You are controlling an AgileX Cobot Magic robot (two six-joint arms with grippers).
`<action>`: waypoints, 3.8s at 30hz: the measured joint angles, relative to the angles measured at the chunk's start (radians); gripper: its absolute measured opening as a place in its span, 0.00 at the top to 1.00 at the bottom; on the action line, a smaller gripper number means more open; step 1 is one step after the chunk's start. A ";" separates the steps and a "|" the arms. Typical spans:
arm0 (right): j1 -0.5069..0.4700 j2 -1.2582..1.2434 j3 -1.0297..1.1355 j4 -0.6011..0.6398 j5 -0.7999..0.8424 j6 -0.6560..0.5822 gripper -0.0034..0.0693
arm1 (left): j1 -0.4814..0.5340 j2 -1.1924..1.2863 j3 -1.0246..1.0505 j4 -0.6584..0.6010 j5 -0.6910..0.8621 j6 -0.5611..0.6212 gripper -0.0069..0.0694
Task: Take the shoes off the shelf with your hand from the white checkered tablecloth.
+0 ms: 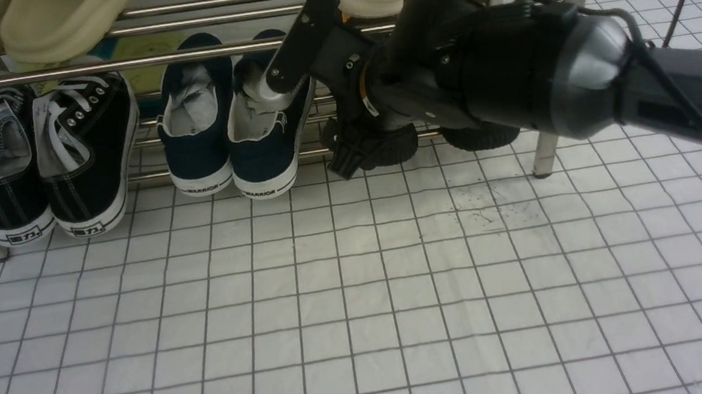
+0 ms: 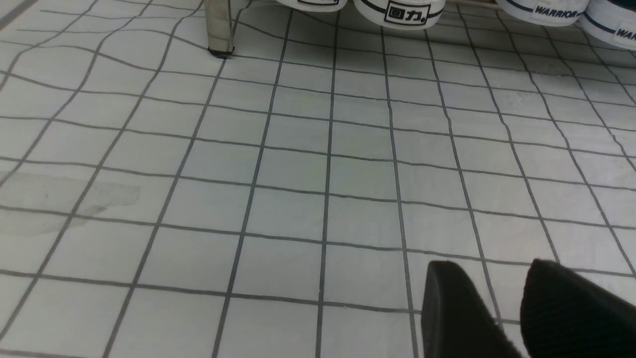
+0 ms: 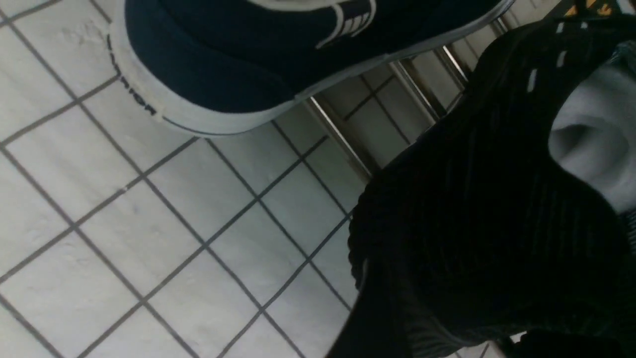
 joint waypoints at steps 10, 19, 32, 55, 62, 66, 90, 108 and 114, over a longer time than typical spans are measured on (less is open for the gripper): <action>0.000 0.065 -0.001 -0.167 -0.082 0.048 0.17 | 0.000 0.000 0.000 0.000 0.000 0.000 0.59; 0.000 0.094 -0.001 -0.304 -0.077 0.213 0.17 | 0.000 0.000 0.000 0.000 0.000 0.000 0.59; 0.006 0.146 -0.008 -0.359 -0.054 0.373 0.58 | 0.000 0.000 0.000 0.000 0.000 0.000 0.59; 0.043 0.003 -0.012 0.086 0.275 0.124 0.93 | 0.000 0.000 0.000 0.001 0.000 0.000 0.59; 0.089 -0.066 -0.012 0.174 0.456 0.062 0.93 | 0.000 0.000 0.000 0.001 0.000 0.000 0.59; 0.134 -0.075 -0.012 0.219 0.539 0.069 0.93 | 0.000 0.000 0.000 0.001 0.000 0.000 0.59; 0.189 0.111 -0.012 0.454 0.555 0.321 0.92 | 0.000 0.000 0.000 0.005 0.000 0.000 0.59; 0.189 0.097 -0.013 0.520 0.559 0.201 0.37 | 0.000 0.000 0.000 0.007 0.000 0.000 0.59; 0.189 -0.009 -0.013 0.653 0.563 0.069 0.30 | 0.000 0.000 0.000 0.010 0.000 0.000 0.59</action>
